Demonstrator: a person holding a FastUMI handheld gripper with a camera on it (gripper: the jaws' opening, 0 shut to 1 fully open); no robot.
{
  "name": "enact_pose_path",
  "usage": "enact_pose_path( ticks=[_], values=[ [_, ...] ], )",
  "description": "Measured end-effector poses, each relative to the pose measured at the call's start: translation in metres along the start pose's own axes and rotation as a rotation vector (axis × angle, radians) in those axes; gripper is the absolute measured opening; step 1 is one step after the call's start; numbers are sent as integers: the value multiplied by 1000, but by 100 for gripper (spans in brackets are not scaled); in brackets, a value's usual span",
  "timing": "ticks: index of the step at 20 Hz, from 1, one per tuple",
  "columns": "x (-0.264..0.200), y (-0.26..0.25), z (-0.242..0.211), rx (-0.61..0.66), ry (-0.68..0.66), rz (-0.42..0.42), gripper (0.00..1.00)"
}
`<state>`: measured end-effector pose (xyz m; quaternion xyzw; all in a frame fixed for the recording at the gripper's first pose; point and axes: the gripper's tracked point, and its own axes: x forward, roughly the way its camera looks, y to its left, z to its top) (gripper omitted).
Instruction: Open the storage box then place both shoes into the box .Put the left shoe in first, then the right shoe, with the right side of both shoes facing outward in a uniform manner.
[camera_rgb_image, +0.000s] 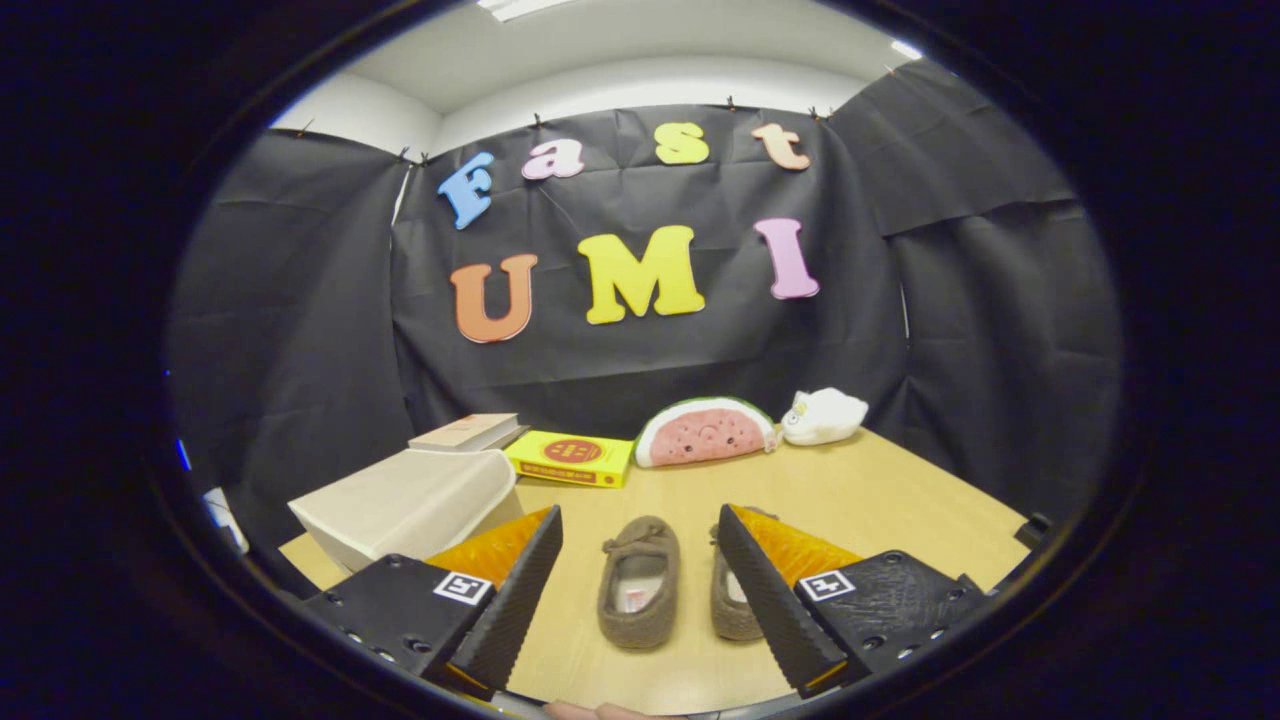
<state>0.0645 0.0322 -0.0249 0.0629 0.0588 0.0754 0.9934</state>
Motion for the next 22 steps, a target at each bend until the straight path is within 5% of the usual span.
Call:
enact_pose_path(
  ticks=[12, 22],
  values=[
    [123, 101, -35, 415, 343, 490, 95],
    [130, 150, -72, 729, 649, 826, 94]
  ],
)
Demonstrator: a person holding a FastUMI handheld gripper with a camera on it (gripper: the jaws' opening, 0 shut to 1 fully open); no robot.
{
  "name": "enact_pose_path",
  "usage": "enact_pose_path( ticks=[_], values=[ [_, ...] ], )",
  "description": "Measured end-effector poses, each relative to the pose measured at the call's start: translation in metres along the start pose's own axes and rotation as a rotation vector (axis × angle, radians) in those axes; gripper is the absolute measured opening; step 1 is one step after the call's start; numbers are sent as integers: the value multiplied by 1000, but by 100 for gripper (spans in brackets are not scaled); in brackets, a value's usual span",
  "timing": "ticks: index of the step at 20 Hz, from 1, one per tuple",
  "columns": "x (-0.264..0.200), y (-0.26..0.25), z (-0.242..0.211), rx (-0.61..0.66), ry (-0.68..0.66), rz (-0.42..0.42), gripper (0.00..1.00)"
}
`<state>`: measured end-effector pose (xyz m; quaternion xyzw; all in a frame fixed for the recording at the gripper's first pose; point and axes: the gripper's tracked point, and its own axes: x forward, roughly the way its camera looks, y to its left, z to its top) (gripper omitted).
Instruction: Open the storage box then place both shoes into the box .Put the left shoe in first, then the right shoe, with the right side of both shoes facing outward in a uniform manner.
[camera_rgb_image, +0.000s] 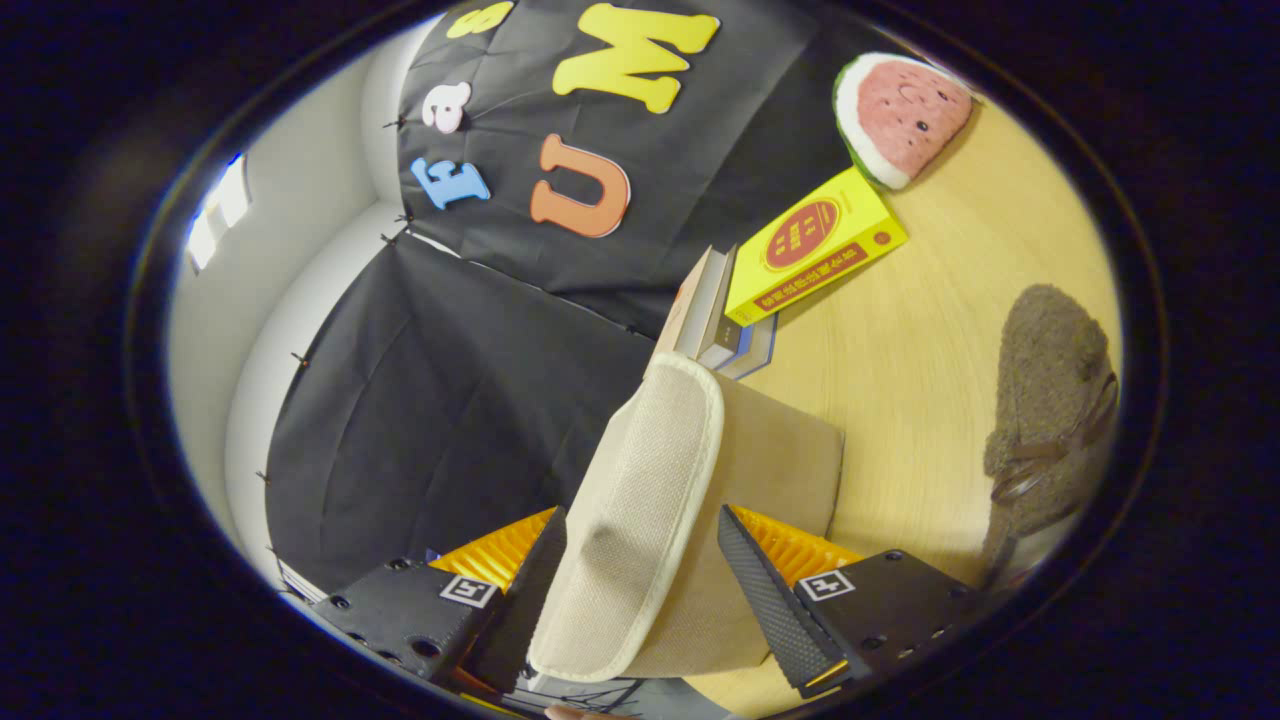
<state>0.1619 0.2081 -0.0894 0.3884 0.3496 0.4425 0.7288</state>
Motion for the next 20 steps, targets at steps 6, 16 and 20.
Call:
enact_pose_path(
  ticks=[6, 16, 20],
  values=[
    [1, 1, -2, 87, 55, 21, 66],
    [-12, 35, 16, 88, 56, -11, 14],
    [-8, 68, 24, 37, 42, -42, 5]
  ],
)
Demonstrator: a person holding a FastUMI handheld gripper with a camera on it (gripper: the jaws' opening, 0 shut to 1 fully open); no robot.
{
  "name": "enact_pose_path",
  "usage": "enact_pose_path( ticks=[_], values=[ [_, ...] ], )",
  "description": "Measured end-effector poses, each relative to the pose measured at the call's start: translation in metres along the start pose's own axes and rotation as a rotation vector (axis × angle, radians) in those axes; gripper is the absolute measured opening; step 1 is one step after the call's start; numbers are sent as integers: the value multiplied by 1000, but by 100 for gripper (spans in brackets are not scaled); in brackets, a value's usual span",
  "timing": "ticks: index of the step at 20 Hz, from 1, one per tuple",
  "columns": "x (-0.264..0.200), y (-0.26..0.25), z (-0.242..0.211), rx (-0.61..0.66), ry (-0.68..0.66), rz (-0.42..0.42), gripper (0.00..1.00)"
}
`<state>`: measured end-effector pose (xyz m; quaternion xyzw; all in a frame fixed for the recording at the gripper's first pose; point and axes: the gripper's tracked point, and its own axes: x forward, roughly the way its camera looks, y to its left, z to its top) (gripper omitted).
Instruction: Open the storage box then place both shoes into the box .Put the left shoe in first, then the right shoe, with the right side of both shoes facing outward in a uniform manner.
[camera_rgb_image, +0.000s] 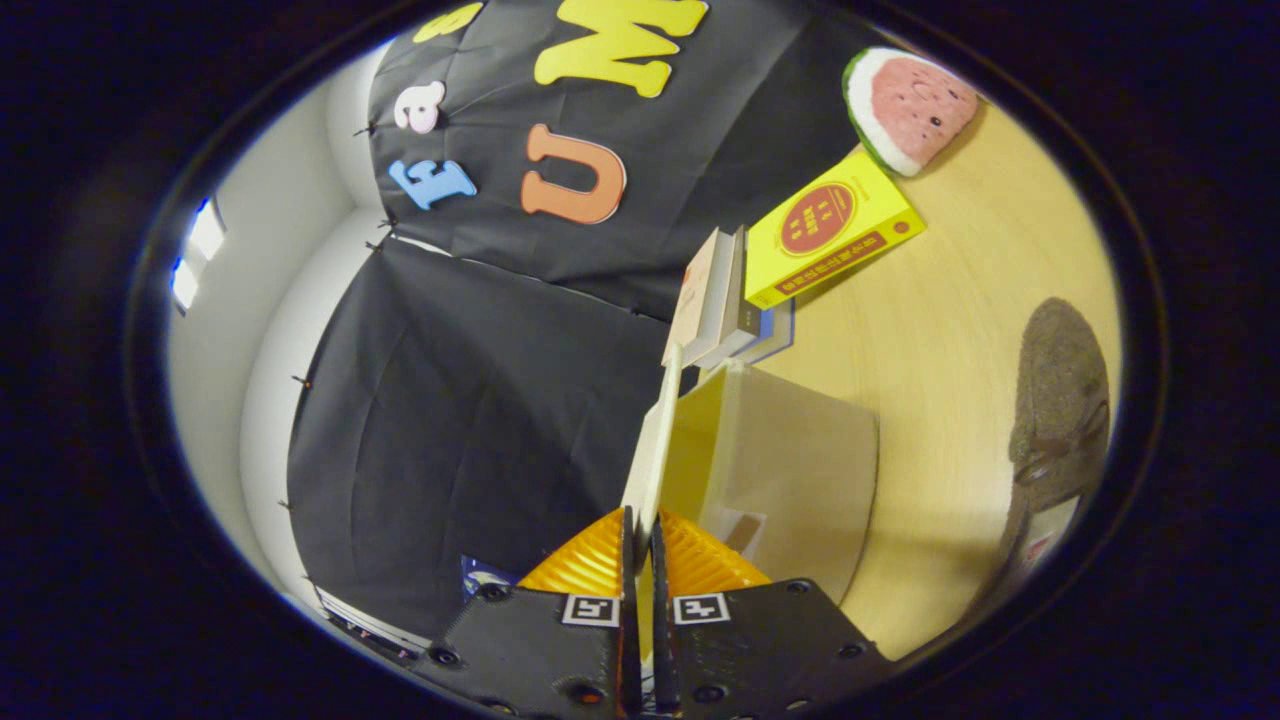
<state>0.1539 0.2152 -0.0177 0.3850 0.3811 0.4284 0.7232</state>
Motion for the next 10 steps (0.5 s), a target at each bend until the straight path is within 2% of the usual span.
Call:
enact_pose_path(
  ticks=[4, 10],
  values=[
    [13, 62, 7, -64, -18, 24, 6],
    [71, 145, -4, -119, -6, 75, 8]
  ],
)
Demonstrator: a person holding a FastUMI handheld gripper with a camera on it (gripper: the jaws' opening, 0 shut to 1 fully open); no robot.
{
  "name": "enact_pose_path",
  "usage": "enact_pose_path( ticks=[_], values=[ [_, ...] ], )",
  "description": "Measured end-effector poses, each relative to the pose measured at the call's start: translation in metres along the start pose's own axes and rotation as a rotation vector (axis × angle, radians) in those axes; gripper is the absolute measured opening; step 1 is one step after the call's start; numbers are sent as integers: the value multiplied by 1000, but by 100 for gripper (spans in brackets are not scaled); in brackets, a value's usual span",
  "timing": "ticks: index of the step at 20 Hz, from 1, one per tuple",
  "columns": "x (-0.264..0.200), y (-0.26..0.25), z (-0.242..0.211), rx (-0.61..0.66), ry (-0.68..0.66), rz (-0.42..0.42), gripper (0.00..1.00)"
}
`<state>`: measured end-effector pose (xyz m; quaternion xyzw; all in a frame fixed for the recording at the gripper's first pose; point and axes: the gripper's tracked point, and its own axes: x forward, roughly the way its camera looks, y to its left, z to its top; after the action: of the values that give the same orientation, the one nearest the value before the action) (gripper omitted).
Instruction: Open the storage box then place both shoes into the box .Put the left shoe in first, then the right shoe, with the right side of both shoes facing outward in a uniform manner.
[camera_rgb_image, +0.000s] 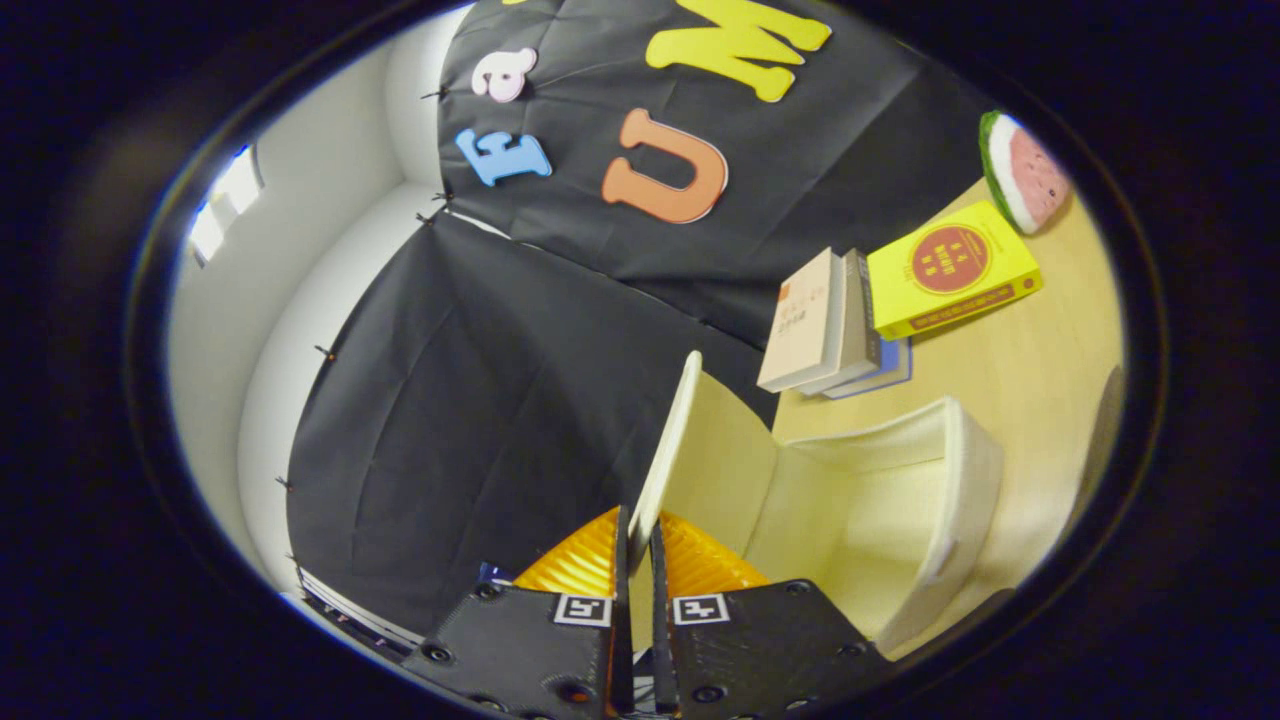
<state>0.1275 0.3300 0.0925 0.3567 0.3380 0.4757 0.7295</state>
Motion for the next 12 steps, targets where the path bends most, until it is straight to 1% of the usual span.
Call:
enact_pose_path(
  ticks=[5, 6, 7, 8, 10, 12],
  values=[
    [62, 39, -22, -34, 23, 20, 11],
    [74, 44, -27, -39, 32, 15, 15],
    [87, 48, -34, -43, 40, 13, 14],
    [100, 55, -42, -49, 57, 24, 16],
    [117, 59, -51, -59, 72, 9, 27],
    [123, 58, -61, -74, 83, -3, 42]
  ],
)
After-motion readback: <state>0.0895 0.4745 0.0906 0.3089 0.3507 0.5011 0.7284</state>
